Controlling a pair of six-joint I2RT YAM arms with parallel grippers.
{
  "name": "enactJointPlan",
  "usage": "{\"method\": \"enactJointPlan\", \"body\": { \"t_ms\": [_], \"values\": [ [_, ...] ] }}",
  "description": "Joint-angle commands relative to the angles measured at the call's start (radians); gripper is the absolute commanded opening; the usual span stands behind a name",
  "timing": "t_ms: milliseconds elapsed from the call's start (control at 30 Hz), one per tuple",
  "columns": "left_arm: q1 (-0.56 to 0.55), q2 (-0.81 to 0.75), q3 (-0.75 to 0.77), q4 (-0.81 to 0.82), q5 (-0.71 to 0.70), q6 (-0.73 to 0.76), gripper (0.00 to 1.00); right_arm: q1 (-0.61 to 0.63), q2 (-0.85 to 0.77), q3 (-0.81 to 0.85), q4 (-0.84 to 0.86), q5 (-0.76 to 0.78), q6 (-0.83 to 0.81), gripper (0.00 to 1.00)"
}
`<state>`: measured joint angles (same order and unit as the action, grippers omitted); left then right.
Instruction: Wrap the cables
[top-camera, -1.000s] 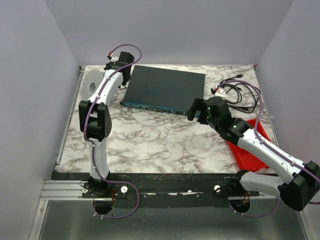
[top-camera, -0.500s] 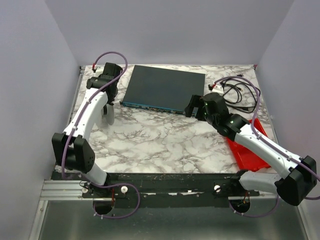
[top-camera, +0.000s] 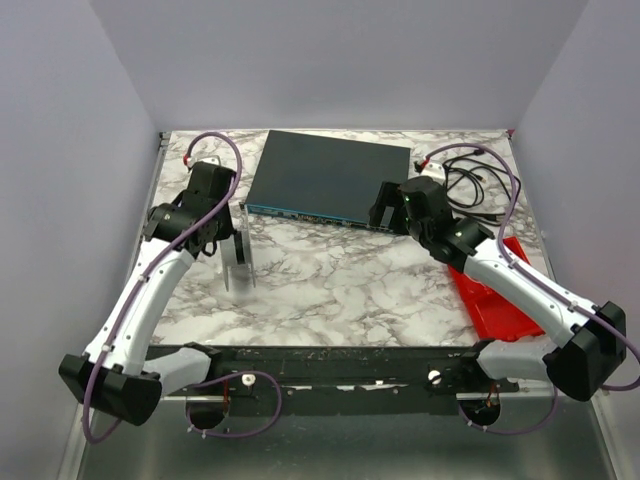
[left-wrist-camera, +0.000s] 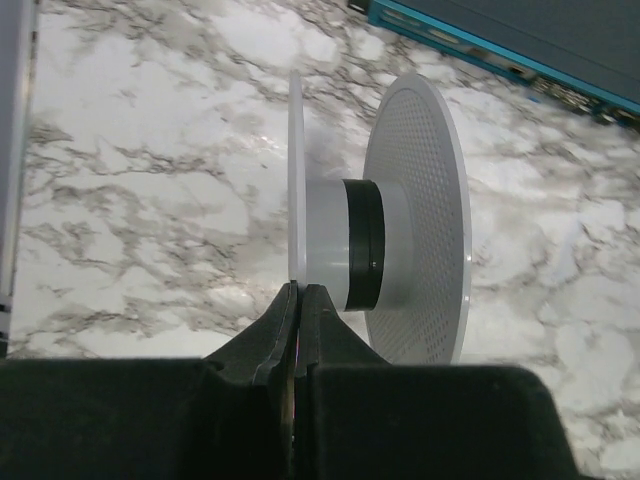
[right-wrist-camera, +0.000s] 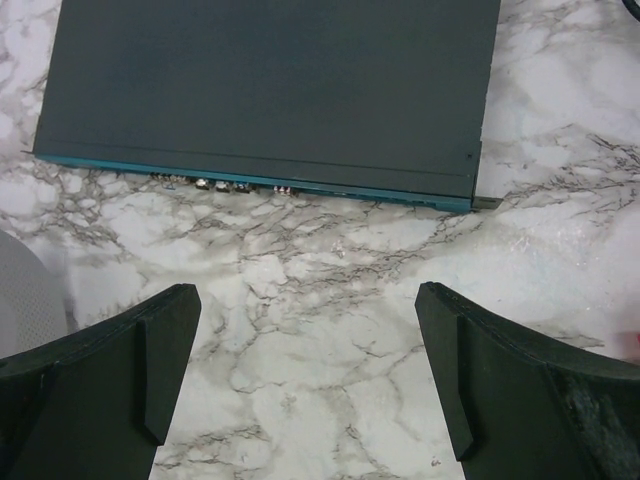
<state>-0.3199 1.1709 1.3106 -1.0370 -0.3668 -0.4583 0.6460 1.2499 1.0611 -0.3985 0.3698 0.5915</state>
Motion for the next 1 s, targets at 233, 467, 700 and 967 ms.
{"method": "enactJointPlan", "body": {
  "t_ms": [233, 467, 700, 967],
  "values": [
    [-0.204, -0.110, -0.083, 0.217, 0.189, -0.103, 0.00, -0.003, 0.003, 0.018, -0.115, 0.139, 0.098, 1.00],
    [-0.311, -0.050, -0.141, 0.340, 0.185, -0.159, 0.00, -0.005, -0.021, 0.004, -0.187, 0.176, 0.160, 1.00],
    [-0.400, -0.024, -0.154, 0.379, 0.022, -0.197, 0.00, -0.005, -0.046, -0.016, -0.225, 0.177, 0.201, 1.00],
    [-0.472, 0.001, -0.172, 0.396, -0.093, -0.219, 0.01, -0.005, -0.055, -0.026, -0.230, 0.172, 0.224, 1.00]
  ]
}}
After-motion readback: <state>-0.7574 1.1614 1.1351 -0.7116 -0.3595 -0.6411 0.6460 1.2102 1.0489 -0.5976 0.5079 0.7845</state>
